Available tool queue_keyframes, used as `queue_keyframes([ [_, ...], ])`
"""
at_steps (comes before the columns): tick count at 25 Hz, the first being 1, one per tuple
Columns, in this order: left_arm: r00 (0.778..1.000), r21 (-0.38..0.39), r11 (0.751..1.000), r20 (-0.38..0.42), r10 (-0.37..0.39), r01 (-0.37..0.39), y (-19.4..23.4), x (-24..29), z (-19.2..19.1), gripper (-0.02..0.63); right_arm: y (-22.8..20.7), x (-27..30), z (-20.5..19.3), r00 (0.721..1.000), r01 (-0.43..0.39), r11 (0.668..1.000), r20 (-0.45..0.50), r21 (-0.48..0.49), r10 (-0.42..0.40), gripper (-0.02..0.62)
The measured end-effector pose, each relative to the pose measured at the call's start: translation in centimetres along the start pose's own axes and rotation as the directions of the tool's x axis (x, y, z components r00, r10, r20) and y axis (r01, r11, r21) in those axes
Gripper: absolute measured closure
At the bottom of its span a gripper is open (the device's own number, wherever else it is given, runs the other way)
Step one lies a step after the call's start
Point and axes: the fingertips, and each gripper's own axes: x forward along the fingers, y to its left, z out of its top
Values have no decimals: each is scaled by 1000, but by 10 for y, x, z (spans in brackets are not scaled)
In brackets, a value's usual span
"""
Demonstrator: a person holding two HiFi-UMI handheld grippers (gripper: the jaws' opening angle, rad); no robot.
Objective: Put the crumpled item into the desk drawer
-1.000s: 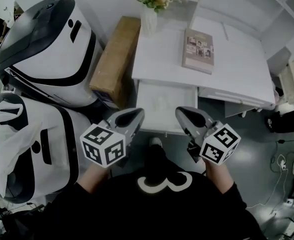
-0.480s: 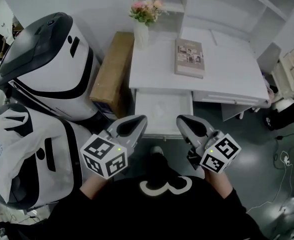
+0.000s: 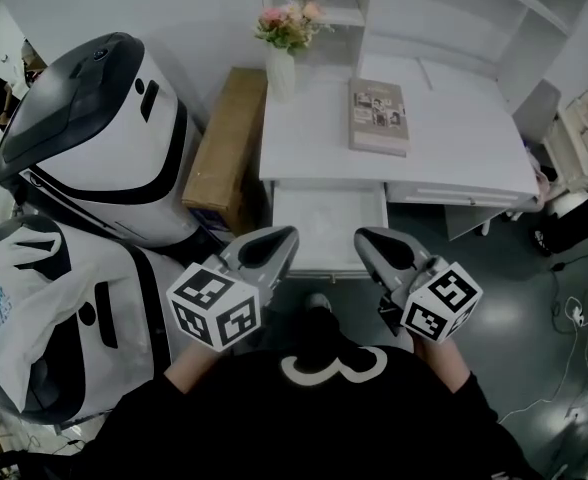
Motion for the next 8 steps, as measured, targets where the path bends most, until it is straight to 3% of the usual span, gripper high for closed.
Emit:
queue_keyframes([
  [8, 999, -14, 1000, -32, 6, -6, 11, 14, -6, 595, -12, 7, -4, 1000, -1, 1000, -22, 17, 1, 594],
])
